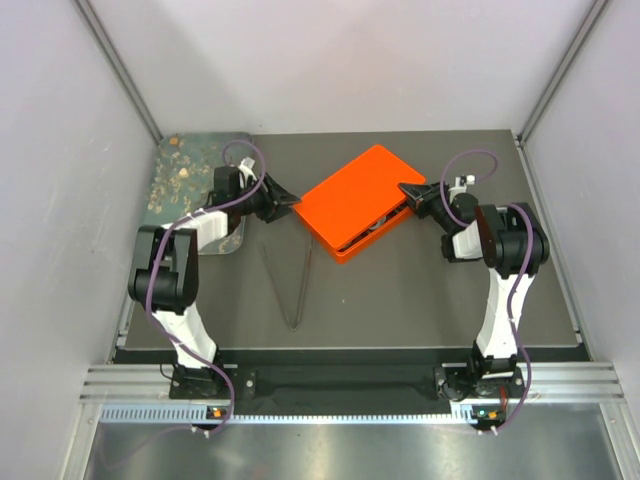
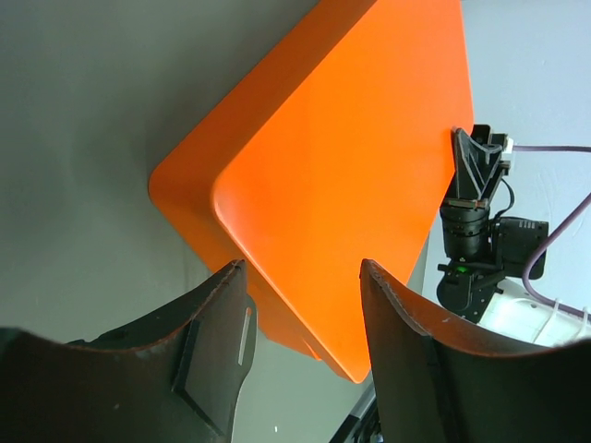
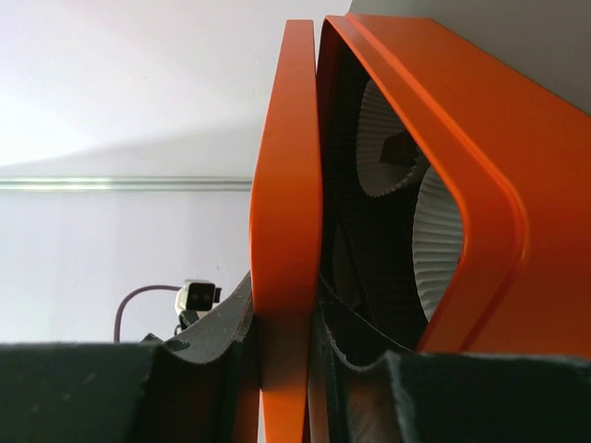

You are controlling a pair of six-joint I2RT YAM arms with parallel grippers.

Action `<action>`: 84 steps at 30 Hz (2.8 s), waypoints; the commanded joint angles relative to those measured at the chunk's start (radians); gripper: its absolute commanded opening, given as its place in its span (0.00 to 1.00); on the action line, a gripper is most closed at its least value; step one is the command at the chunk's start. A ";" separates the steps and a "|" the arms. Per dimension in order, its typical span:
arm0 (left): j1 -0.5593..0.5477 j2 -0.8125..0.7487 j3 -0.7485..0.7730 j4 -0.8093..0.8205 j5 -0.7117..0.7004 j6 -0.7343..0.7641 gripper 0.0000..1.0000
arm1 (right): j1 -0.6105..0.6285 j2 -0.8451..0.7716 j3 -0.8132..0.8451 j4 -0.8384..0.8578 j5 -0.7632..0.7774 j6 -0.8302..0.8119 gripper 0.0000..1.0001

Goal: Pack the chocolate

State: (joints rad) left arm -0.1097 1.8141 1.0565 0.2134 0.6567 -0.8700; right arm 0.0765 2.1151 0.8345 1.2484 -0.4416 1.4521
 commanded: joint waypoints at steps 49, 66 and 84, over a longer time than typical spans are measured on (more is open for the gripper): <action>-0.018 0.116 0.103 0.060 0.050 0.011 0.52 | -0.040 -0.073 0.011 0.401 -0.049 0.010 0.00; -0.042 0.142 0.123 0.060 0.043 0.003 0.51 | -0.069 -0.081 -0.058 0.398 -0.080 -0.015 0.26; -0.054 0.139 0.125 0.058 0.044 0.000 0.51 | -0.196 -0.095 -0.124 0.395 -0.115 0.016 0.34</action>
State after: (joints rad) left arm -0.1535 1.9408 1.1450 0.2283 0.6910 -0.8730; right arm -0.0837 2.0785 0.7238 1.2743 -0.5442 1.4700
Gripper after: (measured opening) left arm 0.514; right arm 0.334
